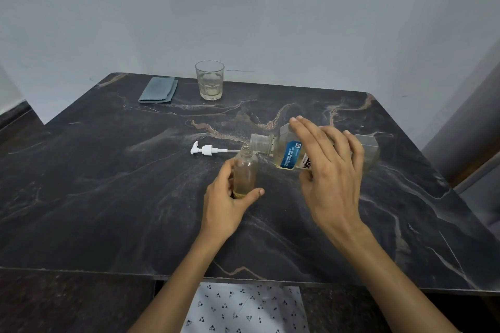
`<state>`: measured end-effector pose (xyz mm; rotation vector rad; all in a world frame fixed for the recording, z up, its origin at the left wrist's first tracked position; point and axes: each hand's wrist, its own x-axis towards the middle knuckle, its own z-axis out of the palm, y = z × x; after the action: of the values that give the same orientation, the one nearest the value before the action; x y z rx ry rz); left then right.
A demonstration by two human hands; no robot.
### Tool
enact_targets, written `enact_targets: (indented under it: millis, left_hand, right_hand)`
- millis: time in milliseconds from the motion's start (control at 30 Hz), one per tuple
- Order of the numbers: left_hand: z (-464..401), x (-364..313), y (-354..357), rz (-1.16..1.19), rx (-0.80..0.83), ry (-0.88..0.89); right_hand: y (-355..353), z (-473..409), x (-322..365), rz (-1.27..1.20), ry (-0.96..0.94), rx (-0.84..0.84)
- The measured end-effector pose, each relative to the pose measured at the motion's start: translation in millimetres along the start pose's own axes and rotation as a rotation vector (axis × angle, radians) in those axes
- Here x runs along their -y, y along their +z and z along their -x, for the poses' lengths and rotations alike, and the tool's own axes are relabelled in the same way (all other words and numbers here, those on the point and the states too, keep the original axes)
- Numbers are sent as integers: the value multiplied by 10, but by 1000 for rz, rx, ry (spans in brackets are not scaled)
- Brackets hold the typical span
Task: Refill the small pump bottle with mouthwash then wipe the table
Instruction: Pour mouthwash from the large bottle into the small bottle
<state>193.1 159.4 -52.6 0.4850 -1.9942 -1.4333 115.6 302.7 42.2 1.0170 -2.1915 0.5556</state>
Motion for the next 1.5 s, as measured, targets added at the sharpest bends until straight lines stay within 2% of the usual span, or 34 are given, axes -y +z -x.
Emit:
enact_targets:
  millis: [1500]
  left_hand:
    - [1, -38, -5, -25, 5, -14]
  right_hand:
    - [35, 10, -18, 0, 4, -7]
